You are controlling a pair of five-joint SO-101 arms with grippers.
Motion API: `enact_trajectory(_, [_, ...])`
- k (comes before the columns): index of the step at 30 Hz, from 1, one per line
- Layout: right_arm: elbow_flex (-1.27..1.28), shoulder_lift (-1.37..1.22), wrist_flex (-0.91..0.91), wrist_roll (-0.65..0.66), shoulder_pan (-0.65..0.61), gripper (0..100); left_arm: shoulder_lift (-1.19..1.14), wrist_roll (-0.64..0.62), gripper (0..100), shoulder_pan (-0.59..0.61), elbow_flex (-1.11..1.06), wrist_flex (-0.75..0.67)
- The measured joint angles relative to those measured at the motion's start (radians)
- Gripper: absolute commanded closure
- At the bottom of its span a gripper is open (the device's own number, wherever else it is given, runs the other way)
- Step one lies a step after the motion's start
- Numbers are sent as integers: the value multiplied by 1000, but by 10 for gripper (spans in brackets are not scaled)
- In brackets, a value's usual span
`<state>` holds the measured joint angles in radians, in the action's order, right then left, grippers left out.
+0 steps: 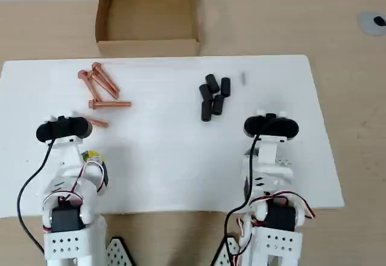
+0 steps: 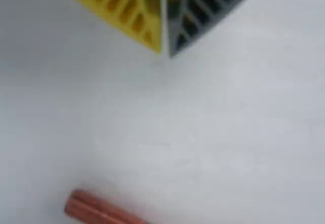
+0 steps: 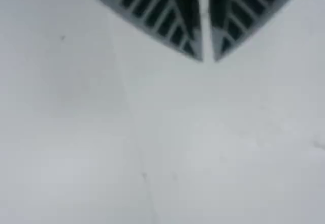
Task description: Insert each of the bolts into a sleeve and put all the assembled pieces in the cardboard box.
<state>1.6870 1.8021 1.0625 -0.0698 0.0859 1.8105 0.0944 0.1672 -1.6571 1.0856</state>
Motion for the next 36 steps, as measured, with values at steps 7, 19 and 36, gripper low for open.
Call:
enact_trajectory(7, [0,0,3,77,2,943,0,-55,929,0,35,5])
enact_trajectory(19, [-377,-155,98,210,166,930,-563,-262,883,126,802,210])
enact_trajectory(36, [-1740,-1475,710,236,91,929,-1521,-569,882,180,1694,661])
